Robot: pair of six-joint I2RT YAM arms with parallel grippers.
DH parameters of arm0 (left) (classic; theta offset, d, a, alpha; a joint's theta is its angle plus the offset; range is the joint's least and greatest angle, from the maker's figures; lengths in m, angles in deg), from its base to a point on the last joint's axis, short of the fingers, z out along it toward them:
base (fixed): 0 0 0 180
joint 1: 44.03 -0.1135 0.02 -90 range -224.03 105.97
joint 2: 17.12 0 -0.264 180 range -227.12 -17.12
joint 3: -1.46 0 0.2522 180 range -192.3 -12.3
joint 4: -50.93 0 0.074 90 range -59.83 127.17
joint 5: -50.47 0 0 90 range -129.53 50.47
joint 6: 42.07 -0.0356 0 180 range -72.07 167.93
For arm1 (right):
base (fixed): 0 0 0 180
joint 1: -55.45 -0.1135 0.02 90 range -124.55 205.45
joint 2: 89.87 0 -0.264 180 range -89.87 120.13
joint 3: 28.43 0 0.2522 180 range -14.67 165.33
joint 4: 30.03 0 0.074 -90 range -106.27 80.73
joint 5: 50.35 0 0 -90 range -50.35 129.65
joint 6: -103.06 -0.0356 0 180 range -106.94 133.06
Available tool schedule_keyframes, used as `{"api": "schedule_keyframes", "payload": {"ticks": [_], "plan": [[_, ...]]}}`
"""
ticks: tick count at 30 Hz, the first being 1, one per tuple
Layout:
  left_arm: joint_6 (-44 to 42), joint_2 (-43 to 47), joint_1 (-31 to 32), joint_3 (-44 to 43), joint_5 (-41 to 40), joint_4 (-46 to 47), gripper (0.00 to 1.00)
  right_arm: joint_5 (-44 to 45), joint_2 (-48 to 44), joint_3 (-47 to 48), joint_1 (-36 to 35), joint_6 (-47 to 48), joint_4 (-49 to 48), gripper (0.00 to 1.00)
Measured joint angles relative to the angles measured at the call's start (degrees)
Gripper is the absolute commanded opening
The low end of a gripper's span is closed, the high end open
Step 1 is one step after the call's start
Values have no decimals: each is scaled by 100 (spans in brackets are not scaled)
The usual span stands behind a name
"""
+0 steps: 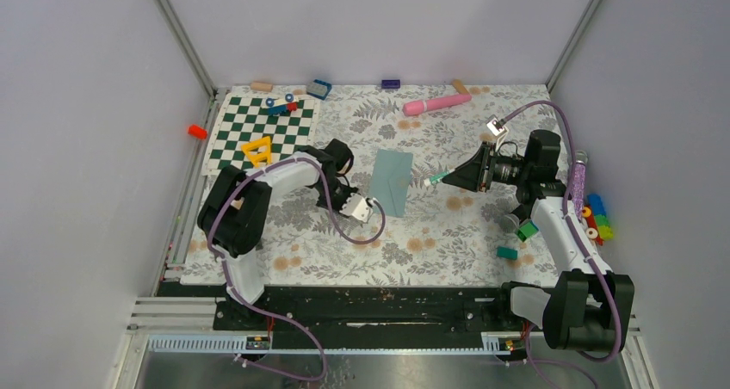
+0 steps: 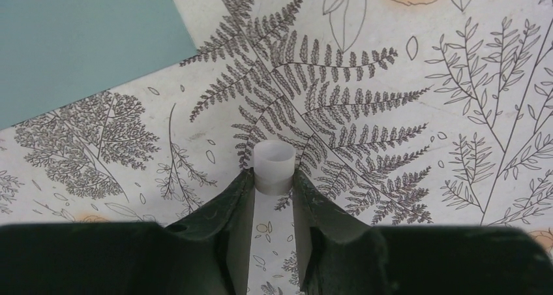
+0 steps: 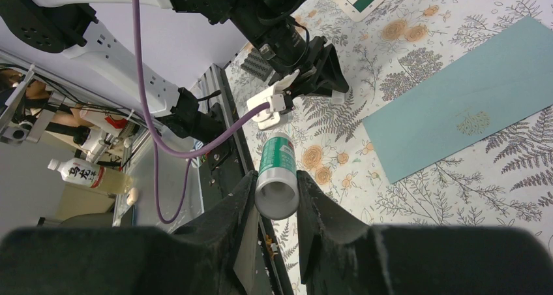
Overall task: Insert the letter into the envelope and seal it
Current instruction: Pick up the solid glue cap from the center of the board, then close the solid glue cap on the solid glue.
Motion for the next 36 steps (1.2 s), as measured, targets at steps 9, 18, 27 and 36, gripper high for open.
{"api": "schedule_keyframes", "payload": {"ticks": [9,18,27,36], "plan": [[1517,44,-2,-527,446,264,25,138,0,0,0,-28,-48,17],[4282,673,-9,-601,1180,1405,25,452,0,160,-94,173,138,17],[6006,1141,79,-404,2015,2081,25,1084,-2,356,-1117,990,874,18],[6920,1429,267,186,2568,2756,26,1499,-61,391,-1403,1005,802,18]]}}
